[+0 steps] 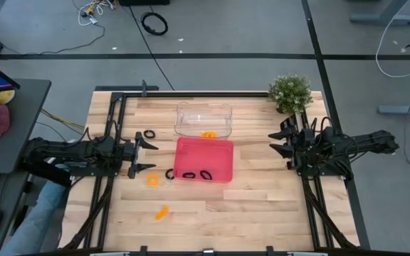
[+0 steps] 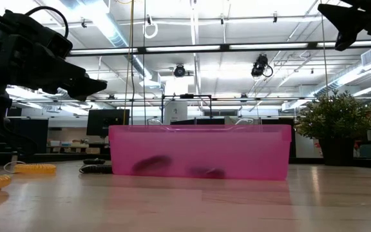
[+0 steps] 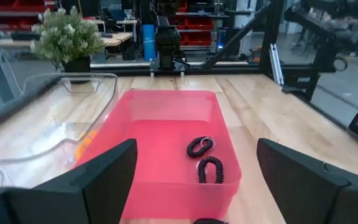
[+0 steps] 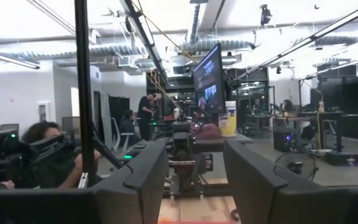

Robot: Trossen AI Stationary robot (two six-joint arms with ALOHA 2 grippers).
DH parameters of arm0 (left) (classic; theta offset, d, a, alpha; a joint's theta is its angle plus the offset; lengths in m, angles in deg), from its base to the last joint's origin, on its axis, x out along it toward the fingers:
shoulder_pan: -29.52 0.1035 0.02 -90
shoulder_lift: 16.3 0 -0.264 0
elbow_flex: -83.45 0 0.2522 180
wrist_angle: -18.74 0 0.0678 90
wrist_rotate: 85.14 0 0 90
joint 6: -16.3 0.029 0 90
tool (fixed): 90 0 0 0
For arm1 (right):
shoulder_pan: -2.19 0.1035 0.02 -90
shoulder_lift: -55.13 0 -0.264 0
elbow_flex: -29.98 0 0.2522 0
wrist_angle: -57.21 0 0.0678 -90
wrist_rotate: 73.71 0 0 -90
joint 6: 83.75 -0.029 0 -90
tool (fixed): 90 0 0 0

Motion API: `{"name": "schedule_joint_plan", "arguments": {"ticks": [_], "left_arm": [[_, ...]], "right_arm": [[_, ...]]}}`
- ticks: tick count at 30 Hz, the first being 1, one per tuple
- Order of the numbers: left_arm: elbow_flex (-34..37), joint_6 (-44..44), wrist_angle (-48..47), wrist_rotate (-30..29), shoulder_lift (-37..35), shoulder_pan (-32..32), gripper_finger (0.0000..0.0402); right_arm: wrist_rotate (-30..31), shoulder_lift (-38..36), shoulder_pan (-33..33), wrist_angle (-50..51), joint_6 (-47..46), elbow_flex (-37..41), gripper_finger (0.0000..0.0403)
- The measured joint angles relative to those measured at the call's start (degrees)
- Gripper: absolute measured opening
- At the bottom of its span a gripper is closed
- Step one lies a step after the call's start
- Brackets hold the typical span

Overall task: Sort spring keychains
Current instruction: Put the orange spring keychain into the transparent bin

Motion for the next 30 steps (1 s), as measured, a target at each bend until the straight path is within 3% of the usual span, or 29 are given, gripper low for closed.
{"name": "schedule_joint_plan", "arguments": {"ticks": [4,10,30], "left_arm": [[0.0,-4.32,0.02,-0.1,0.0,0.02,0.0337],[0.0,-8.05,0.02,0.21,0.0,0.02,0.0337],[0.0,-9.43,0.22,5.69,0.0,0.0,0.0337]], "right_arm": [[-2.15,-0.17,0.0,-0.88,-0.06,0.53,0.0166],[-3.34,-0.18,-0.15,-10.48,1.58,7.21,0.0166],[-5.42,-0.22,-0.15,9.13,6.39,7.08,0.0166]]}}
